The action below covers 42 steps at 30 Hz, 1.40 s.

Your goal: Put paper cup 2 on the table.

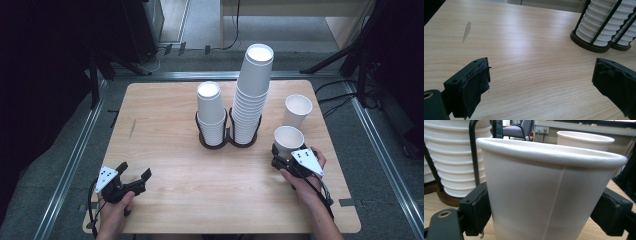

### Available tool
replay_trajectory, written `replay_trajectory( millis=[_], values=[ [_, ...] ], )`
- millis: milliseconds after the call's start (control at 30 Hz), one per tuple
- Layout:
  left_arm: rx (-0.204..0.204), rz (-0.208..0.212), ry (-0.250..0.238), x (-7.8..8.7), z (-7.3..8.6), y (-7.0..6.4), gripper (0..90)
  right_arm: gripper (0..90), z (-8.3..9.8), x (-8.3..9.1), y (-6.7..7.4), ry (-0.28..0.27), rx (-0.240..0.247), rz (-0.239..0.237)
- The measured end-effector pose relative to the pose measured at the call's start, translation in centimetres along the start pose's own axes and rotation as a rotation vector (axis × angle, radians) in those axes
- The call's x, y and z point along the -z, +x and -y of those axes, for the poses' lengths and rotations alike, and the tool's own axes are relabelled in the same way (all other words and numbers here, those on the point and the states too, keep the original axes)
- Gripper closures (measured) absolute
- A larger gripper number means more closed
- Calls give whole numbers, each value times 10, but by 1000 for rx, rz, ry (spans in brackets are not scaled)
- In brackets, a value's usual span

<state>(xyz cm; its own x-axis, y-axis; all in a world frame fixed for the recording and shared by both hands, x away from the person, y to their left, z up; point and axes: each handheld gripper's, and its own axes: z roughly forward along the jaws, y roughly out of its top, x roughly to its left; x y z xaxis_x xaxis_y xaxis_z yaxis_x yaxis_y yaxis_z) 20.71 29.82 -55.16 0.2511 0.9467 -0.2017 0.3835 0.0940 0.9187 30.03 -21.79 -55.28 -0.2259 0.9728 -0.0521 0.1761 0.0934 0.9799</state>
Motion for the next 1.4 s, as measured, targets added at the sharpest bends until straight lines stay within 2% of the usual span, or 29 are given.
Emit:
replay_trajectory(
  millis=[233, 367, 700, 933, 1033, 1133, 1200, 1267, 1400],
  values=[
    [8, 3, -1, 0, 0, 1, 16, 133, -2, 0, 1, 16, -14, -21],
    [8, 5, -1, 0, 0, 1, 16, 129, -3, 1, 1, 27, -41, -30],
    [12, 6, 0, 0, 0, 2, 16, 117, -4, 1, 2, 30, -47, -39],
    [25, 7, 0, 0, 0, 3, 16, 72, -4, 1, 1, 38, -51, -52],
    [24, 7, -1, 0, 0, 3, 16, 4, -5, 2, 1, 32, -54, -86],
    [29, 5, 0, -1, -1, 3, 16, 0, -7, 5, 2, 24, -58, -107],
    [29, 2, 0, -1, -1, 3, 16, 0, -8, 7, 3, 33, -54, -97],
    [28, -1, 0, -1, -1, 3, 16, 0, -9, 9, 4, 36, -58, -115],
    [28, 1, 0, -1, 0, 3, 16, 0, -12, 11, 2, 29, -61, -107]
  ],
)
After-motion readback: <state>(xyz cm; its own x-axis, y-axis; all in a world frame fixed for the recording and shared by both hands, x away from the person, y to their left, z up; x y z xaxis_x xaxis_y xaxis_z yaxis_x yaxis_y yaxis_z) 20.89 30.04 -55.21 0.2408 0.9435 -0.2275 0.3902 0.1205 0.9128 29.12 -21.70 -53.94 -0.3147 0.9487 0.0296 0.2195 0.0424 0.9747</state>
